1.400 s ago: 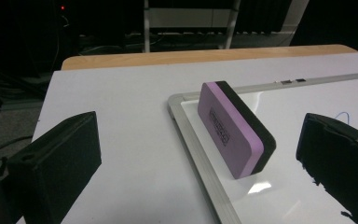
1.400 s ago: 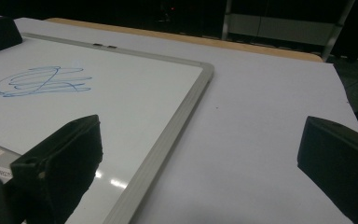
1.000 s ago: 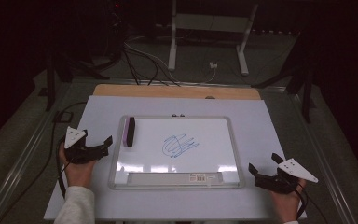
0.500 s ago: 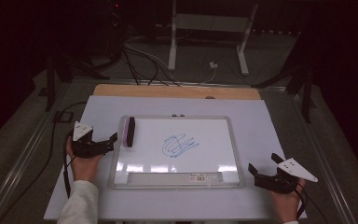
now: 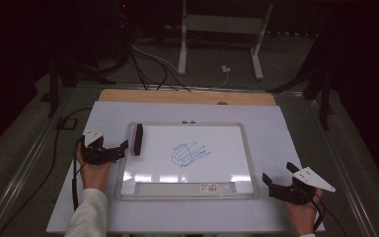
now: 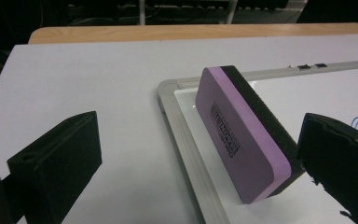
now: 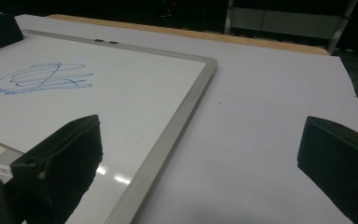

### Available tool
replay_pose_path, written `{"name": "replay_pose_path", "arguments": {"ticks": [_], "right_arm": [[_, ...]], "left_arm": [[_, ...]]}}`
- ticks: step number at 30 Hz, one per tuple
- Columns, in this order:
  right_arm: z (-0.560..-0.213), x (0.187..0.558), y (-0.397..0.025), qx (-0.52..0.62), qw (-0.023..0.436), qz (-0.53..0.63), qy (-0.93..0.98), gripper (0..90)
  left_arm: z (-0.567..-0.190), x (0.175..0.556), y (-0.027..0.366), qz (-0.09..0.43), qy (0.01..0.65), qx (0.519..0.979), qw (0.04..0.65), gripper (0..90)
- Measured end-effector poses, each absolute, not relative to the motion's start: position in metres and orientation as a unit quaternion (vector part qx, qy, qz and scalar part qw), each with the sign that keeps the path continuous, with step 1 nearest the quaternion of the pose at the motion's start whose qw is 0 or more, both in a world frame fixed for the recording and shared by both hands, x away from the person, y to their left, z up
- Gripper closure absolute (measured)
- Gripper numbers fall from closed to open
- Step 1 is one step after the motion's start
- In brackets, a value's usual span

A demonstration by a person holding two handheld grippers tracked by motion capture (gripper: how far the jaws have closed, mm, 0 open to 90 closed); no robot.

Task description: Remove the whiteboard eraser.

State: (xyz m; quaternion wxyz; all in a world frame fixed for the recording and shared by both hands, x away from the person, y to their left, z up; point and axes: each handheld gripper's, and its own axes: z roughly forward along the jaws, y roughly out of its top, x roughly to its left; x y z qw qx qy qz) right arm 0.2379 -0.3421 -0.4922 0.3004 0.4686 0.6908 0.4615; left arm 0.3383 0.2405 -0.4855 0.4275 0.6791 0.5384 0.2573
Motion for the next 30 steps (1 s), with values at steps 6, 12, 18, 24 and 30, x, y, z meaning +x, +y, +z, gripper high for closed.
{"name": "replay_pose_path", "arguments": {"ticks": [6, 12, 18, 24, 30], "right_arm": [[-0.492, 0.238, -0.343, 0.469, 0.3, 0.463, 0.69, 0.5], [-0.492, 0.237, -0.343, 0.47, 0.3, 0.463, 0.689, 0.5], [-0.492, 0.238, -0.343, 0.469, 0.3, 0.464, 0.689, 0.5], [-0.492, 0.238, -0.343, 0.469, 0.299, 0.463, 0.69, 0.5], [-0.492, 0.238, -0.343, 0.469, 0.298, 0.464, 0.69, 0.5]], "left_arm": [[-0.486, 0.343, 0.234, 0.254, 0.536, 0.688, 0.418, 1.1], [-0.49, 0.348, 0.229, 0.245, 0.541, 0.694, 0.408, 1.4], [-0.49, 0.352, 0.225, 0.24, 0.543, 0.694, 0.408, 1.4], [-0.487, 0.357, 0.224, 0.24, 0.548, 0.691, 0.405, 3.4], [-0.486, 0.362, 0.221, 0.237, 0.551, 0.694, 0.398, 4.8]]}}
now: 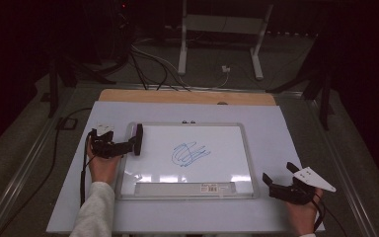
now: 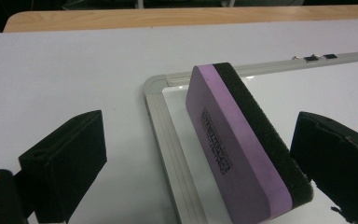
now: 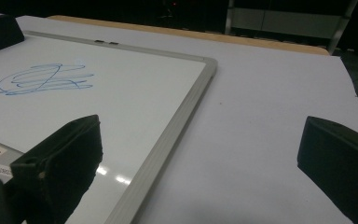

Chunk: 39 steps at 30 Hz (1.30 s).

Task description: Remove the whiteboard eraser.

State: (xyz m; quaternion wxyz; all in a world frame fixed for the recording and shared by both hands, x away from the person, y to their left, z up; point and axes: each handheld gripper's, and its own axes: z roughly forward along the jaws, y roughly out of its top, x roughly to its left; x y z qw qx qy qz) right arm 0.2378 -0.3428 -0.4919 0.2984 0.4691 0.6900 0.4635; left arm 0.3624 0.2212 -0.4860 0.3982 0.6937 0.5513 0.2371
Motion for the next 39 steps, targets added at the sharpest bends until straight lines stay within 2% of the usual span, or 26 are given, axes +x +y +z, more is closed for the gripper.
{"name": "replay_pose_path", "arguments": {"ticks": [14, 19, 31, 36, 39], "right_arm": [[-0.492, 0.238, -0.343, 0.47, 0.298, 0.464, 0.689, 0.5], [-0.492, 0.238, -0.342, 0.469, 0.297, 0.464, 0.69, 0.5], [-0.492, 0.238, -0.342, 0.468, 0.298, 0.464, 0.69, 0.5], [-0.492, 0.238, -0.343, 0.47, 0.297, 0.466, 0.688, 0.5], [-0.492, 0.238, -0.344, 0.47, 0.297, 0.467, 0.688, 0.5]], "left_arm": [[-0.493, 0.368, 0.219, 0.216, 0.563, 0.699, 0.386, 8.9], [-0.493, 0.368, 0.218, 0.206, 0.558, 0.702, 0.392, 15.9], [-0.494, 0.373, 0.208, 0.17, 0.553, 0.713, 0.397, 17.6], [-0.496, 0.374, 0.201, 0.155, 0.547, 0.717, 0.402, 22.6], [-0.495, 0.373, 0.2, 0.156, 0.54, 0.719, 0.408, 28.6]]}}
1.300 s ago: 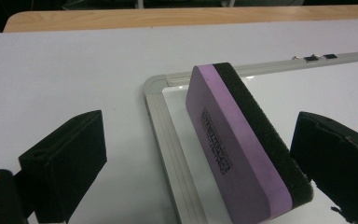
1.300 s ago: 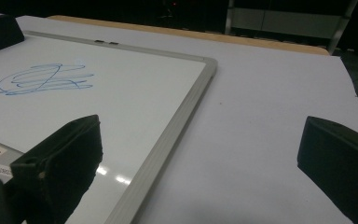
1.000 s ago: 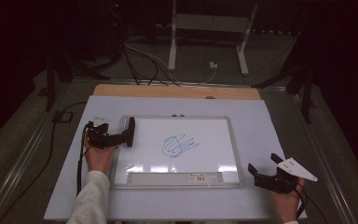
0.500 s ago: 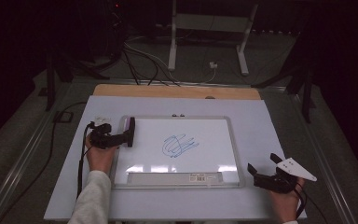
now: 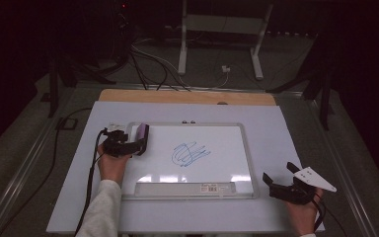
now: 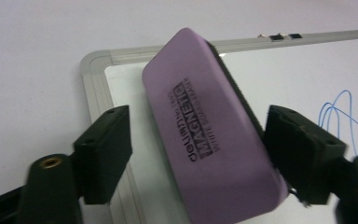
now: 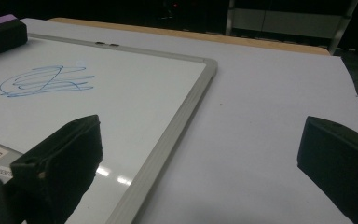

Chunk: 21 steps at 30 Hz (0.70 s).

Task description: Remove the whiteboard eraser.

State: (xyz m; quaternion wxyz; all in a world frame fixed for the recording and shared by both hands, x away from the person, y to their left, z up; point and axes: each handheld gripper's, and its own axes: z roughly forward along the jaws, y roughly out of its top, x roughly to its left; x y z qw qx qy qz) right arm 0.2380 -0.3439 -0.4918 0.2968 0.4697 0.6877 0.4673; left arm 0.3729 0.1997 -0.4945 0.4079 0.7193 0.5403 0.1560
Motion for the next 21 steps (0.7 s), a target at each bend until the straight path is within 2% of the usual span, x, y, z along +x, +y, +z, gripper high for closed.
{"name": "replay_pose_path", "arguments": {"ticks": [3, 10, 21], "right_arm": [[-0.4917, 0.238, -0.3437, 0.469, 0.296, 0.468, 0.688, 0.5], [-0.4916, 0.2379, -0.3428, 0.469, 0.296, 0.468, 0.688, 0.5], [-0.4919, 0.2382, -0.3429, 0.469, 0.295, 0.467, 0.689, 0.5]], "left_arm": [[-0.4944, 0.3722, 0.1975, 0.151, 0.537, 0.723, 0.409, 33.0], [-0.5032, 0.3739, 0.1902, 0.141, 0.538, 0.739, 0.381, 35.2], [-0.5042, 0.3761, 0.1895, 0.141, 0.538, 0.74, 0.378, 31.7]]}}
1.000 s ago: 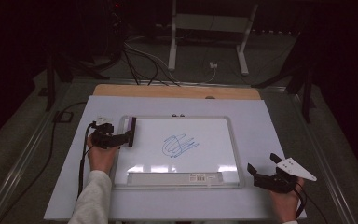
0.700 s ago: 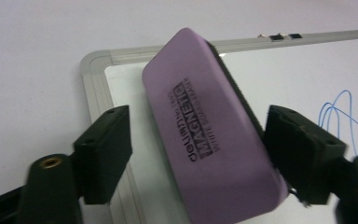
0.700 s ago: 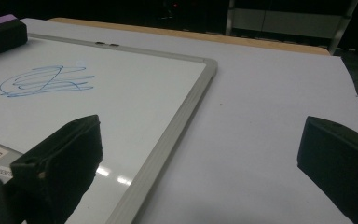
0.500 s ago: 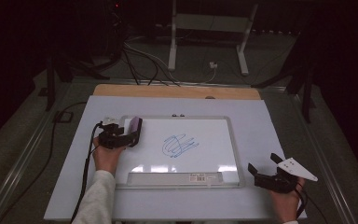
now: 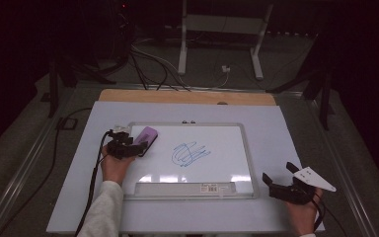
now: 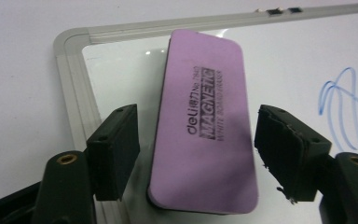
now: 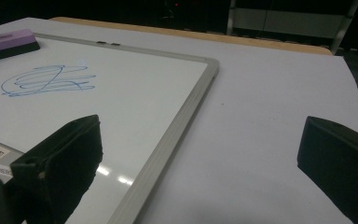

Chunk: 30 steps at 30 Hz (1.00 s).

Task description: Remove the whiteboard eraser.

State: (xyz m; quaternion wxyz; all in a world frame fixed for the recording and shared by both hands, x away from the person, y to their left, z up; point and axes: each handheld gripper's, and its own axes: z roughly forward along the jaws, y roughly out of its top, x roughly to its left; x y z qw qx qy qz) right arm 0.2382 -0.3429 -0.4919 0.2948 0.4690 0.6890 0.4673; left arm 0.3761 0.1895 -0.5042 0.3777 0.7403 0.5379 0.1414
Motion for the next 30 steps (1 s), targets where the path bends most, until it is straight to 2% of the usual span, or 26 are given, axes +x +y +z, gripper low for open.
{"name": "replay_pose_path", "arguments": {"ticks": [15, 30], "right_arm": [[-0.492, 0.239, -0.343, 0.471, 0.294, 0.467, 0.688, 0.5], [-0.492, 0.239, -0.343, 0.469, 0.294, 0.468, 0.688, 0.5]], "left_arm": [[-0.505, 0.38, 0.176, 0.167, 0.521, 0.768, 0.332, 41.2], [-0.487, 0.372, 0.166, 0.172, 0.5, 0.764, 0.37, 41.5]]}}
